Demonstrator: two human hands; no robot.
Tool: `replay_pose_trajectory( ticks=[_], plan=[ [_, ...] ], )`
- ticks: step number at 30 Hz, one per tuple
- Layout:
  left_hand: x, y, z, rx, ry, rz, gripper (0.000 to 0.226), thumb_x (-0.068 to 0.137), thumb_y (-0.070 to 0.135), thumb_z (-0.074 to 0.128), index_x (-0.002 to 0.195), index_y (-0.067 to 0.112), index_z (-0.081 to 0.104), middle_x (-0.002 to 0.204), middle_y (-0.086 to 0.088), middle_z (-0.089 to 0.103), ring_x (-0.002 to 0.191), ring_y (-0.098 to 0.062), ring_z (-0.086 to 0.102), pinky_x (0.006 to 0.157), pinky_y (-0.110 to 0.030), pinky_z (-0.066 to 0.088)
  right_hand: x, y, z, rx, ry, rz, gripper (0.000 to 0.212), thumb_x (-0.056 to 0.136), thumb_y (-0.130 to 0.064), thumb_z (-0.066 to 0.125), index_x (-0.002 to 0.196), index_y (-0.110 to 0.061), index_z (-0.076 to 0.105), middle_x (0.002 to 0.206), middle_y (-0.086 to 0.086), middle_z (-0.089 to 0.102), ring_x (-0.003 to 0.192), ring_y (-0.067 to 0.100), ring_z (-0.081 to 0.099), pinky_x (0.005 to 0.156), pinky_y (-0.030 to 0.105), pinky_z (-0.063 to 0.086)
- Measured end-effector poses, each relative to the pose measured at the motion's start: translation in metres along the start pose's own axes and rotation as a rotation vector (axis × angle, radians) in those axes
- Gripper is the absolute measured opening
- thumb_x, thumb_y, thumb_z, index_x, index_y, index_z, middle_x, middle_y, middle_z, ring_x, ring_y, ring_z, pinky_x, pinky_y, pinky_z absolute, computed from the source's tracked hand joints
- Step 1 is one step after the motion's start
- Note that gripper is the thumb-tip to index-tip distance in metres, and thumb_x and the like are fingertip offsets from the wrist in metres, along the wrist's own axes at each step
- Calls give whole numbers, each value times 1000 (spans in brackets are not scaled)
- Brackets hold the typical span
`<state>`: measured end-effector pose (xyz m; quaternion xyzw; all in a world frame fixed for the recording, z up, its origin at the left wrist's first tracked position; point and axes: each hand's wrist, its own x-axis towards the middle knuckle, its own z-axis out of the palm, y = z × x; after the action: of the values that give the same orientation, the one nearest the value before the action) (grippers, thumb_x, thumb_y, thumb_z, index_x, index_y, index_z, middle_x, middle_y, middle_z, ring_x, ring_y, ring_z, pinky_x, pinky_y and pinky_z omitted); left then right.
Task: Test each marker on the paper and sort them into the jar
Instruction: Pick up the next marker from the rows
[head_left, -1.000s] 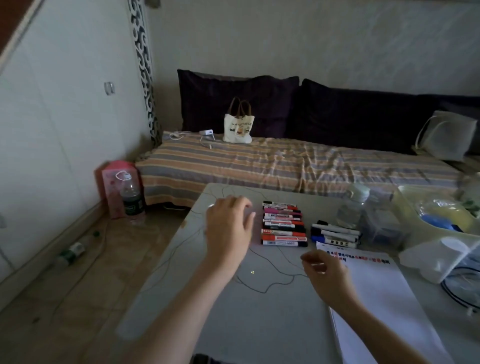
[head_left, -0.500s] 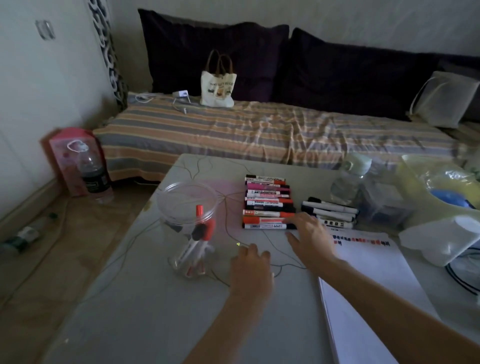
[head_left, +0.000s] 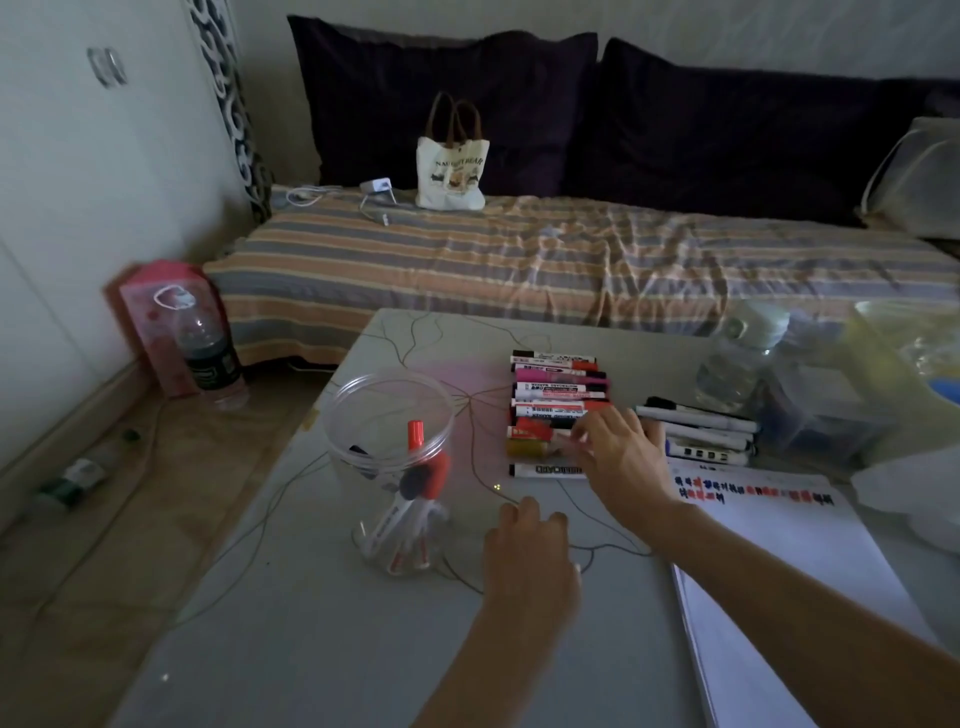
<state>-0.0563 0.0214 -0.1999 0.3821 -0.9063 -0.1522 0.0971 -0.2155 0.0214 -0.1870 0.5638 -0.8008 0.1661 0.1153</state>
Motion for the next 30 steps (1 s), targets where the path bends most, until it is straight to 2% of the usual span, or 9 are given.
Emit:
replay_pose_trajectory(
  ticks=[3,5,7,10,13,17,22,27,30],
  plan=[
    [4,8,-9,-357,89,-109,27,94,26,56,120,19,60,121,-2,58,114,-19,53,92,-27,44,-25,-2,-37,289,50,-13,16,99,-34,52,101,-18,53,83,-6,64,70,17,61,68,35,44],
    [10,14,-16,-669,98,-225,16,96,24,53,103,18,66,101,1,67,96,-17,62,78,-24,45,-54,4,-58,500,-3,83,6,99,-25,50,103,-22,54,78,-6,61,59,7,57,53,26,44],
    [16,20,-19,-1038,36,-353,22,98,25,52,85,14,66,83,1,68,80,-19,63,75,-30,50,-87,10,-66,601,-123,220,13,98,-16,51,99,-28,54,73,-5,60,53,7,54,46,20,40],
    [10,40,-23,-1465,-95,-435,20,100,24,49,92,15,66,93,-4,72,85,-15,67,78,-27,54,-119,14,-65,847,-311,515,10,97,-15,54,100,-19,63,69,-2,64,49,8,47,48,26,36],
    [2,58,-26,-1569,-228,-355,25,102,24,45,108,12,65,103,-1,74,104,-15,67,92,-29,52,-128,11,-79,937,-362,572,22,98,-28,54,90,-12,67,66,-3,64,47,8,45,45,23,35],
    [-1,78,-27,-1651,-285,-278,27,102,22,42,114,12,64,108,-3,73,107,-15,67,100,-37,48,-132,13,-99,1062,-337,641,35,100,-33,50,77,-8,61,55,-8,52,42,6,38,41,20,31],
    [-2,91,-15,-1690,-307,-321,23,100,11,47,116,7,64,104,-11,74,100,-20,70,84,-32,55,-139,28,-98,1101,-362,717,40,98,-38,52,70,-12,62,51,-8,46,42,8,35,42,22,28],
    [3,96,-4,-1602,-106,-646,18,96,14,56,101,1,67,84,-11,74,71,-15,71,68,-25,59,-151,36,-88,579,-184,418,37,97,-37,54,71,-15,66,54,-2,55,44,10,44,48,22,33],
    [19,65,-16,-1690,115,-693,17,94,15,57,98,0,63,89,-13,71,80,-20,72,74,-29,59,-162,49,-92,476,-148,361,31,96,-39,54,75,-19,64,58,1,60,50,15,53,46,25,34]
  ],
)
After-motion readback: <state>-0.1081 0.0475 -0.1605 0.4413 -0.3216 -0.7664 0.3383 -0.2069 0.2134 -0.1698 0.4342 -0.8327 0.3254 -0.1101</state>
